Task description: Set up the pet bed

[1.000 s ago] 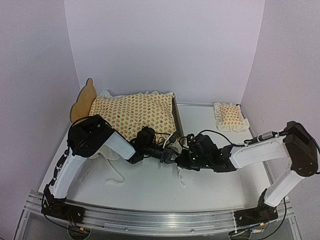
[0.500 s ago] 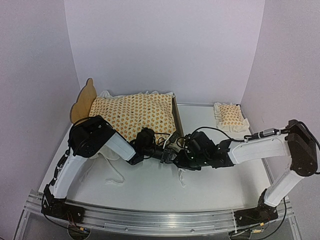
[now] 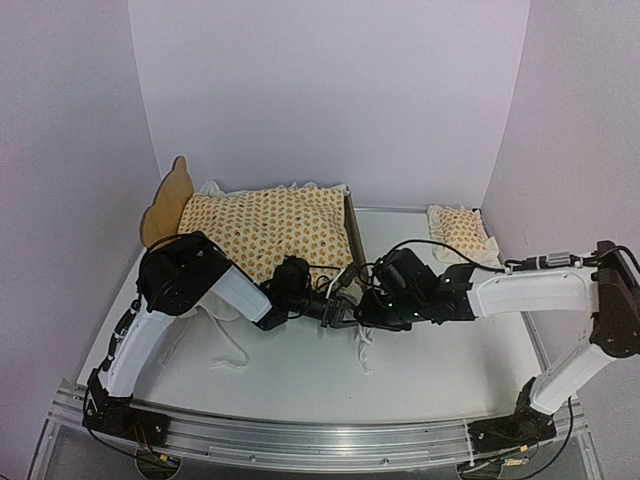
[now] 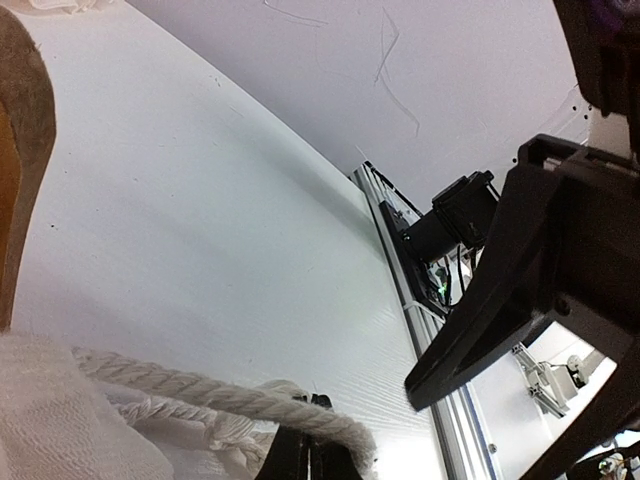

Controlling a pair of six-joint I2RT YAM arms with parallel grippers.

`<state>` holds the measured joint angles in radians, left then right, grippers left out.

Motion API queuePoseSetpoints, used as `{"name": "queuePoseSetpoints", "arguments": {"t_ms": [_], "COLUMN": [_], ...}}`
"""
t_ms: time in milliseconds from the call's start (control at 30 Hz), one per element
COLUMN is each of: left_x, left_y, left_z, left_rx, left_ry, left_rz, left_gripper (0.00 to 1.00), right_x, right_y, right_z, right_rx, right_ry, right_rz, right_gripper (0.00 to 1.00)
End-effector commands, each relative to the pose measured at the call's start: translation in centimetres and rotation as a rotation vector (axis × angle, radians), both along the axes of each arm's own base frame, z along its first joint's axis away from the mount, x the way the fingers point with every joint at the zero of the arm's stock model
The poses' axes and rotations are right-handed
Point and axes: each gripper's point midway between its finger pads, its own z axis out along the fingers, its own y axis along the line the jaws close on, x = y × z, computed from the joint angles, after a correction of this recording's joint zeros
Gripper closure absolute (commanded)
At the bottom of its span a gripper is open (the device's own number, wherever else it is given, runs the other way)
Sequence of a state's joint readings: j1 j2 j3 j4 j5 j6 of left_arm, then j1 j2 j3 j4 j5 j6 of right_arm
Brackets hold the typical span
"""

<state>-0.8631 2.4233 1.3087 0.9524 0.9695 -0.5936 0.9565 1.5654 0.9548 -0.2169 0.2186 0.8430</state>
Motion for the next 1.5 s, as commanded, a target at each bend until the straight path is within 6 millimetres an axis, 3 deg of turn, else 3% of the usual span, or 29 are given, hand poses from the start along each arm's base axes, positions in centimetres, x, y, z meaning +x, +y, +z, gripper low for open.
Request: {"name": "queuePoseSetpoints", "arguments": {"t_ms": [0,100,167,233,300,400,500,600,667,833,1000,1100,1467], "left_x": [0.2,0.2,0.2,0.2,0.1,0.2,0.3,0.3,0.2,0.1,0.1,0.3,0.6], "left_y": [-0.3,-0.3,-0.4,-0.3,-0.3,-0.3,-0.4,-0.5,-0.5,-0.5,-0.3,-0.3,-0.2], "left_z": [-0.6,-0.6,-0.5,-0.4,-0.3,-0.1,0.0,0.1,0.1,-0.1,0.0,-0.2,-0.2], "left_rx": [0.004,0.002,0.0,-0.002,-0.003,-0.005,-0.007,-0.012,-0.013,-0.011,-0.013,-0.012,-0.016], "left_ry": [-0.001,0.0,0.0,-0.001,-0.003,-0.01,-0.016,-0.02,-0.021,-0.018,-0.022,-0.022,-0.024], "left_rz": [-0.011,-0.013,-0.015,-0.02,-0.021,-0.022,-0.026,-0.034,-0.039,-0.052,-0.049,-0.044,-0.043], "left_gripper": [1.0,1.0,1.0,1.0,1.0,1.0,1.0,1.0,1.0,1.0,1.0,1.0,1.0], "right_x": [0.6,0.4,0.2,0.3,0.3,-0.3,-0.9,-0.4,0.0,1.3,2.9,3.3,3.5], "right_y": [-3.5,-5.3,-5.1,-4.2,-2.7,-3.4,-5.1,-6.7,-6.3,-3.3,-2.8,-2.1,-1.2], "right_z": [3.1,1.2,0.1,0.3,1.9,2.6,2.9,3.1,3.2,-0.3,-1.9,-2.3,-3.4], "right_rx": [0.029,0.06,0.079,0.114,0.073,-0.097,-0.137,-0.163,-0.123,-0.111,-0.138,-0.134,-0.114], "right_ry": [-0.053,0.039,0.086,0.077,-0.028,-0.251,-0.503,-0.711,-0.762,-0.662,-0.68,-0.686,-0.668], "right_rz": [-0.173,-0.27,-0.267,-0.205,0.041,0.361,0.54,0.584,0.618,0.732,0.704,0.724,0.743], "right_gripper": [0.68,0.74,0.72,0.65,0.57,0.5,0.43,0.41,0.42,0.47,0.53,0.6,0.66]}}
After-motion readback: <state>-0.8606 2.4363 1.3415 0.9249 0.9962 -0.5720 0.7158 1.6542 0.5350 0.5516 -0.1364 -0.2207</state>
